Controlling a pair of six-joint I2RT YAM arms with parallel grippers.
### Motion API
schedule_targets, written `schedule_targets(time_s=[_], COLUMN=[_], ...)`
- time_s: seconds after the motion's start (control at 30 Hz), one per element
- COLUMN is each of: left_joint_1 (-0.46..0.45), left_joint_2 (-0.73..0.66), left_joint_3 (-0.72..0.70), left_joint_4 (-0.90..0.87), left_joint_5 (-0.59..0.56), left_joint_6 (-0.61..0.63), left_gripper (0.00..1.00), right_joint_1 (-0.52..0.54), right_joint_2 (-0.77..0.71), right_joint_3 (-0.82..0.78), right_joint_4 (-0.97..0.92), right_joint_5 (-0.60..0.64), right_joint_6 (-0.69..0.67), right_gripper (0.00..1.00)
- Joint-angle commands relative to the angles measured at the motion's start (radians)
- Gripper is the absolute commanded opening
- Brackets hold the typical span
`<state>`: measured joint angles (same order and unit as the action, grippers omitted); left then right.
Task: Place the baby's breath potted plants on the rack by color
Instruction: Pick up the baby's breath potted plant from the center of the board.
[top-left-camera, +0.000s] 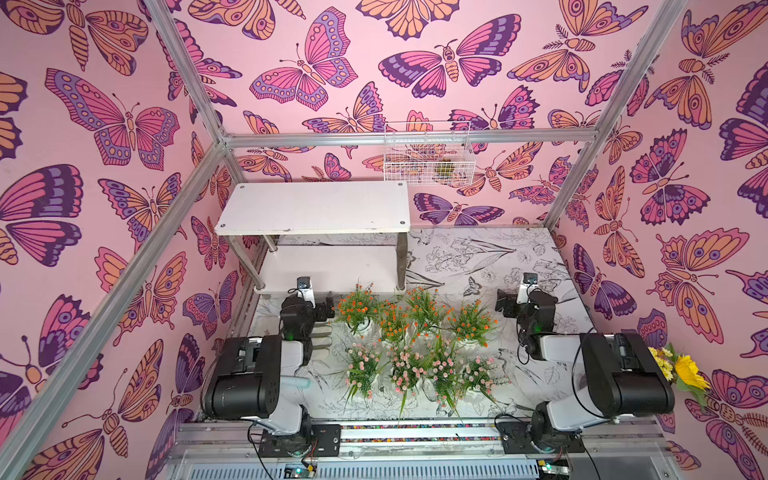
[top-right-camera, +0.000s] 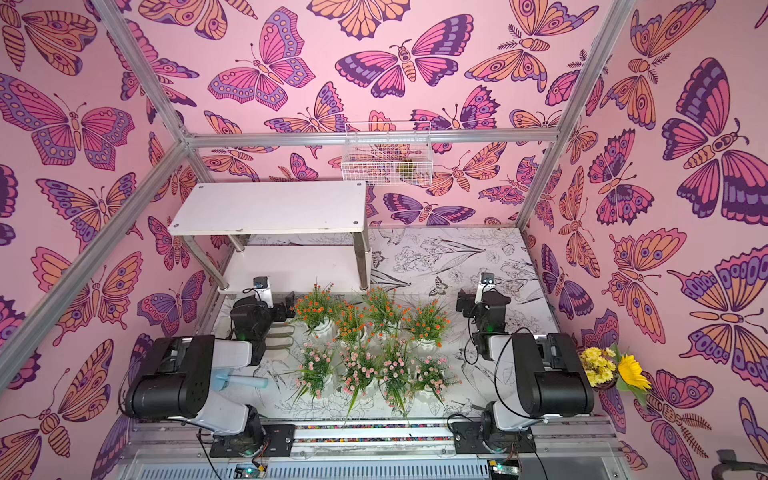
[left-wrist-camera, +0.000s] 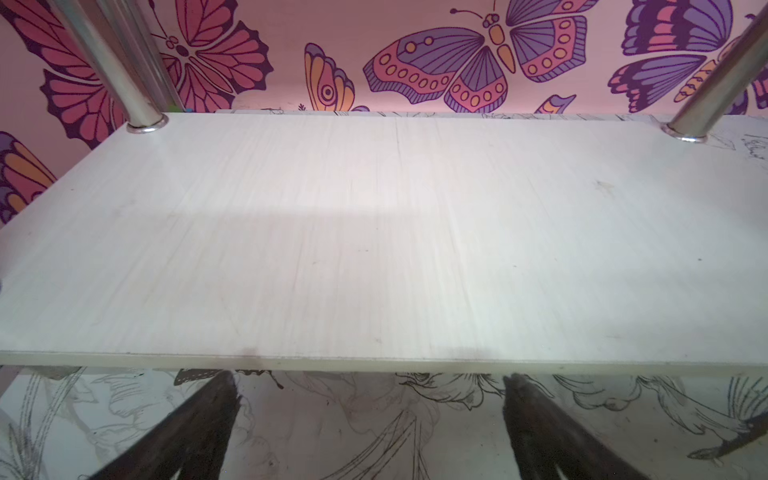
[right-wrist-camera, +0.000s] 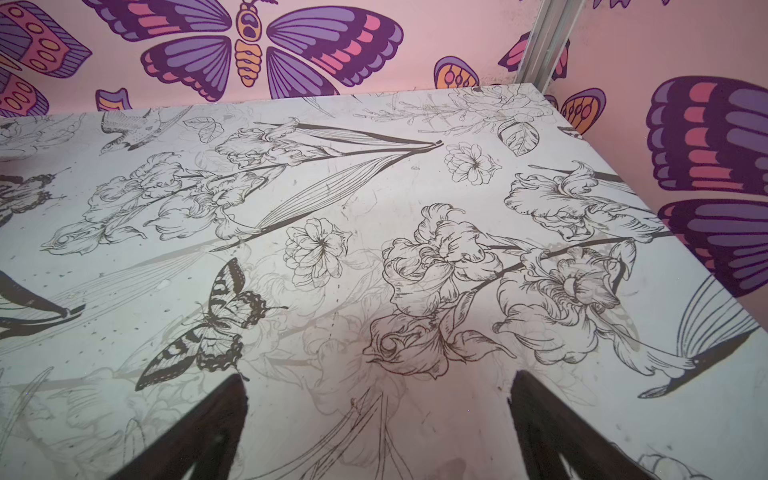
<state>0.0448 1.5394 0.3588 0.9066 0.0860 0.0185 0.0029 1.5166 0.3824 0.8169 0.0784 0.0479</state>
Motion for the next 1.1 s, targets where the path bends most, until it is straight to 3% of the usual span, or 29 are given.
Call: schedule_targets(time_s=[0.0, 0.87, 0.97, 1.07], left_joint_1=[-0.003, -0.002, -0.020, -0.039], left_joint_2=[0.005, 0.001, -0.083, -0.210], left_joint_3=[0.004, 0.002, 0.023, 0.076], left_joint_4=[0.008, 0.008, -0.100, -0.324], left_joint_5=[0.035, 0.032, 0.032, -0.023], left_joint_6=[0.018, 0.023, 0.044, 0.022], left_gripper=[1.00, 1.00, 1.00, 1.00], right_joint_1=[0.005, 0.005, 0.005, 0.005], right_joint_2=[-0.010, -0.011, -0.028, -0.127], right_joint_3=[0.021, 0.021, 0.025, 0.115], right_joint_4=[-0.009, -0.007, -0.004, -0.281], right_joint_5=[0.008, 0.009, 0.011, 0.071], right_joint_6=[0.003, 0.003, 0.000, 0.036], right_gripper=[0.99, 0.99, 0.99, 0.99])
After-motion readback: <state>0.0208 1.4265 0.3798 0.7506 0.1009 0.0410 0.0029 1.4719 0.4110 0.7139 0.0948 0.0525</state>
